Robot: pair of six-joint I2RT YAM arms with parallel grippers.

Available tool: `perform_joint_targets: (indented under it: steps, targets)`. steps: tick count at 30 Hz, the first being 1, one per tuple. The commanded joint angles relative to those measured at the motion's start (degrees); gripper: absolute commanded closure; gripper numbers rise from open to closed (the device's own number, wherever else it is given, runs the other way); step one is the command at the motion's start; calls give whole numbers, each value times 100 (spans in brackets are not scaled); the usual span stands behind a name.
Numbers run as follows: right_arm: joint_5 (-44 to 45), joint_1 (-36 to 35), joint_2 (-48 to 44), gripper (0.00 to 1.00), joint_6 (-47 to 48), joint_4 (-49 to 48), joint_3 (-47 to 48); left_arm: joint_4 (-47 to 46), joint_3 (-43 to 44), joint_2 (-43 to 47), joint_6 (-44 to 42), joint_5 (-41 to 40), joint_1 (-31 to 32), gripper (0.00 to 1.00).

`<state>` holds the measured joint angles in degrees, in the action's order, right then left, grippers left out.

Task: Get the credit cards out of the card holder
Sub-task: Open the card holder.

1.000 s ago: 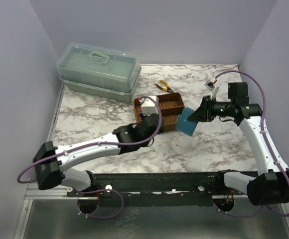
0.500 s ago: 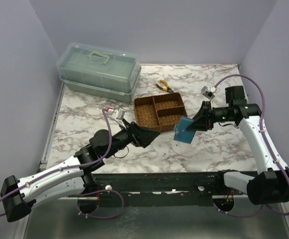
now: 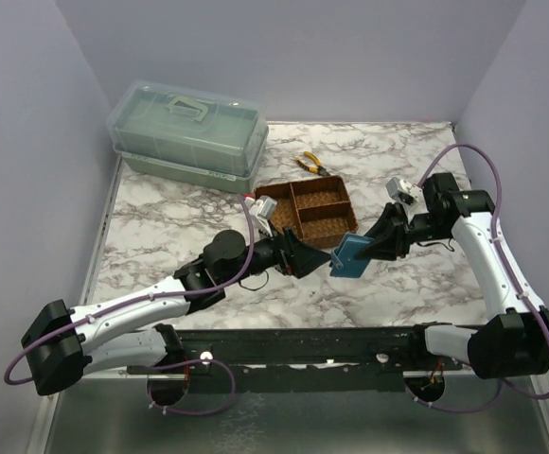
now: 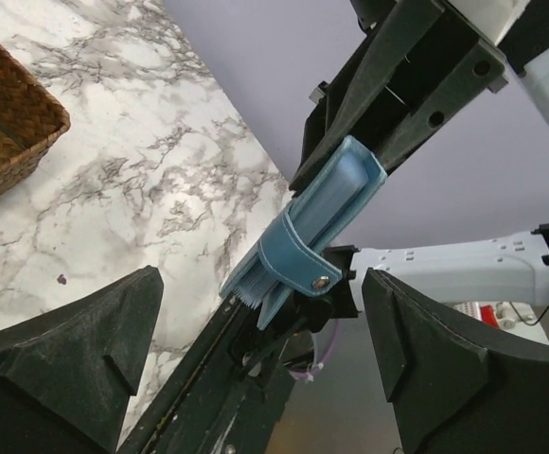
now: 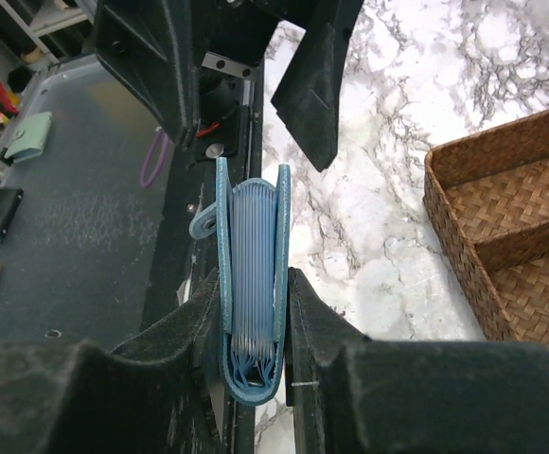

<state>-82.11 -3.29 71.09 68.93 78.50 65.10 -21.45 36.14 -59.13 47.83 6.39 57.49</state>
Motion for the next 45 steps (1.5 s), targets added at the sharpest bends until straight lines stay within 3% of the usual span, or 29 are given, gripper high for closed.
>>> perform_joint_targets:
  steps: [1, 4, 14, 20, 26, 31, 40, 42, 45]
  targets:
    - [-382, 13, -210, 100, 489, 298, -125, -583, 170, -208, 278, 106, 18, 11]
    - [-359, 13, -280, 100, 506, 298, -186, -623, 176, -354, 346, -4, 19, 17]
    - [-385, 13, -350, 100, 586, 298, -263, -736, 424, -932, 303, 522, 16, 22]
    - [-384, 13, -414, 100, 580, 298, -321, -736, 275, -991, 253, 488, -105, 46]
    - [-406, 13, -426, 100, 569, 298, -354, -844, 119, -916, 206, 758, -228, 43]
    - [-455, 13, -403, 100, 537, 300, -390, -984, 314, -1251, -400, 1939, -224, 42]
    - [-470, 13, -452, 100, 464, 298, -478, -984, 437, -1388, -1118, 2001, -274, 42]
    - [-488, 13, -446, 100, 453, 298, -474, -1003, 460, -1391, -1219, 2078, -347, 47]
    - [-520, 13, -443, 100, 380, 298, -452, -1243, 443, -1395, -1262, 2313, -432, 64]
